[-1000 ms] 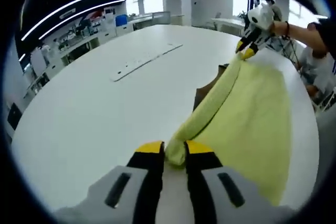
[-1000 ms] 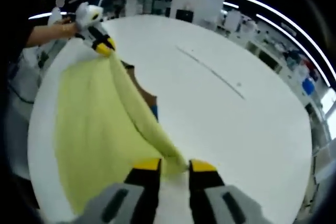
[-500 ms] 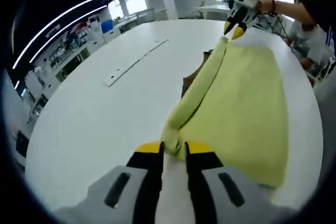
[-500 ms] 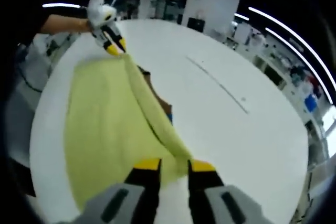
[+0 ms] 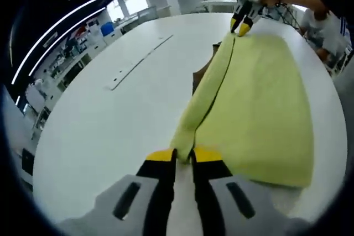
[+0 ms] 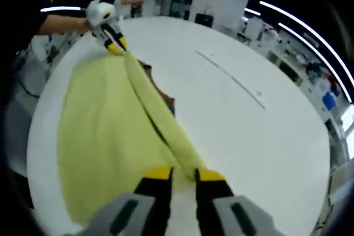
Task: Fold the garment on the visible template until the final outline fits inside the template.
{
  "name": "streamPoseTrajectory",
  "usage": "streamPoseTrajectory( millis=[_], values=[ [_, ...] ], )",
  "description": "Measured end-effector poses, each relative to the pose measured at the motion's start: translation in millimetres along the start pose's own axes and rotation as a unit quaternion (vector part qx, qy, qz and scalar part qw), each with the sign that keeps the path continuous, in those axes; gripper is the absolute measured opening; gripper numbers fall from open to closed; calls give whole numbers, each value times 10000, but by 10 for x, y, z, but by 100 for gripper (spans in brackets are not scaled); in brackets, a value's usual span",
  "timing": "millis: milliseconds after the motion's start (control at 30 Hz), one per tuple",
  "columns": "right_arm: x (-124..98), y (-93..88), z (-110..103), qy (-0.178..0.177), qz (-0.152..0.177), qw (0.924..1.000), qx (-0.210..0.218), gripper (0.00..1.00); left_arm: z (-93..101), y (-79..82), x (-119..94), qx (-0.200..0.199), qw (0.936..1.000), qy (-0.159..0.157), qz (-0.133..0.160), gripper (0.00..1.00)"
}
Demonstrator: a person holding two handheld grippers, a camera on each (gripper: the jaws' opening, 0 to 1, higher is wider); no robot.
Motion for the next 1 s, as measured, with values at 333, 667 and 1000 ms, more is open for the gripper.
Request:
streamPoseTrajectory(
  millis=[333, 667, 1000],
  values=[
    [26, 14, 12, -106, -11, 9997, 240, 0, 5, 41, 73, -121, 9996, 230, -108, 1],
    [-172, 116, 54, -411, 249, 9981, 387, 0, -51, 136, -129, -920, 9935, 370, 554, 0],
    [-27, 149, 218, -696, 536, 9836, 1577, 0, -157, 145, -58, -1951, 9737, 710, 936, 0]
  ],
)
Point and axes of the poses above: the point that each gripper's makers call its tool centre point, and the gripper's own axes: x roughly forward along the fingers, z roughly to its right, y roughly out of its top, the point moved 9 cm from there along -x, roughly backward along the fingers, and after that the axes turned 9 degrees about -y, right-handed, at the moved point
